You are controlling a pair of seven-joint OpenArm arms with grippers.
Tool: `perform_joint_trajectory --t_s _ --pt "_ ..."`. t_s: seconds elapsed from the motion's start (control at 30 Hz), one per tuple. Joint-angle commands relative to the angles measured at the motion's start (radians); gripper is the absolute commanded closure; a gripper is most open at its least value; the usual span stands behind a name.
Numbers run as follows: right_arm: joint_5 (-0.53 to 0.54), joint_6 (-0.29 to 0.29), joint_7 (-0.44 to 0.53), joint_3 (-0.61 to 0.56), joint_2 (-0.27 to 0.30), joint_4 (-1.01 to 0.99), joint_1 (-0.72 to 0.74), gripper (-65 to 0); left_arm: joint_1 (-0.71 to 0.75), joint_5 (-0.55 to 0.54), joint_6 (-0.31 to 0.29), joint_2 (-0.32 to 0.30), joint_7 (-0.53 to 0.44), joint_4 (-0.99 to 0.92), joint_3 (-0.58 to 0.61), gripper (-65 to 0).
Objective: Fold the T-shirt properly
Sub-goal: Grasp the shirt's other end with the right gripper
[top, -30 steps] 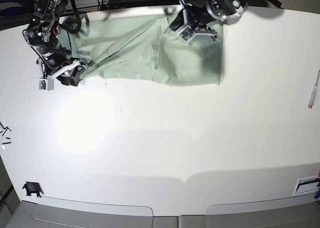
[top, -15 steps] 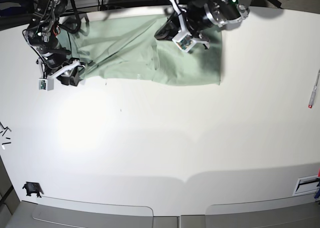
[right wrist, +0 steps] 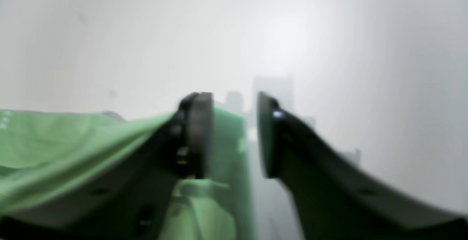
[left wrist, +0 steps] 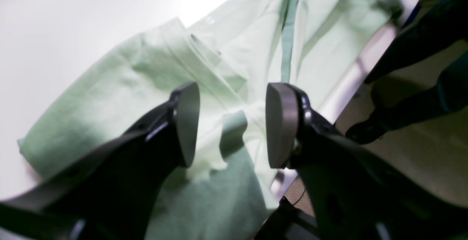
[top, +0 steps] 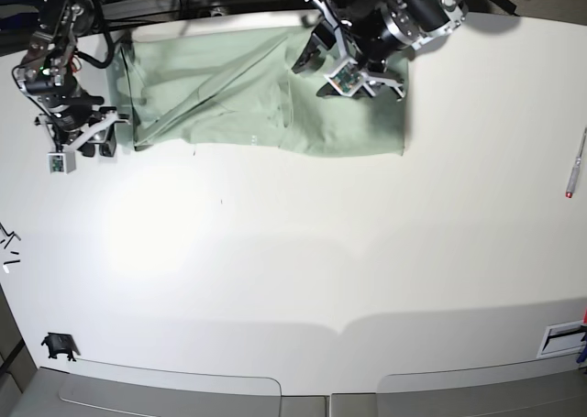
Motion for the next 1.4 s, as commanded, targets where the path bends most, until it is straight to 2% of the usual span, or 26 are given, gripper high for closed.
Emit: perform_joint_trajectory --t_s 0.0,0.1,0.17,0.3,0.43,0.57,0.63,0.97,1.27,1.33,1.37 --pt "0.034 0.002 0.011 0.006 0.033 -0.006 0.008 -29.3 0.003 -0.009 -0.003 0.002 -0.024 0.019 0.001 -27.1" --pt "0.110 0.026 0.012 0.006 0.075 -0.101 0.008 -35.8 0.003 -0.008 -0.003 0.002 -0.024 0.019 0.001 -27.1" --pt "0.175 0.055 0.007 0.006 0.100 -0.185 0.008 -35.8 0.003 -0.005 -0.003 0.002 -0.023 0.019 0.001 -27.1" --pt "0.350 0.134 -0.062 0.006 0.138 -0.359 0.008 -35.8 0.003 -0.006 -0.003 0.002 -0.024 0.019 0.001 -27.1" --pt "0.550 0.240 -0.150 0.006 0.164 -0.496 0.008 -35.8 0.003 -0.006 -0.003 0.002 -0.024 0.019 0.001 -27.1" --pt "0.776 0.250 -0.312 0.005 0.151 -0.535 0.008 -35.8 0.003 -0.006 -0.002 0.002 -0.024 0.019 0.001 -27.1" --pt "0.847 0.250 -0.356 0.005 0.139 -0.535 0.008 -35.8 0.003 -0.006 -0.003 0.002 -0.024 0.019 0.001 -27.1" --pt "0.983 0.250 -0.380 0.005 0.124 -0.535 0.008 -35.8 0.003 -0.006 -0.002 0.002 -0.024 0.019 0.001 -27.1" --pt "0.985 0.250 -0.385 0.004 0.086 -0.535 0.008 -35.5 0.003 -0.006 -0.002 0.002 -0.024 0.019 0.001 -27.1" --pt "0.985 0.250 -0.385 0.004 0.086 -0.535 0.008 -33.1 0.003 -0.006 0.009 0.002 -0.024 0.019 0.001 -27.1" --pt "0.985 0.250 -0.384 0.004 0.086 -0.535 0.009 -29.8 0.003 -0.006 0.018 0.002 -0.024 0.019 0.001 -27.1"
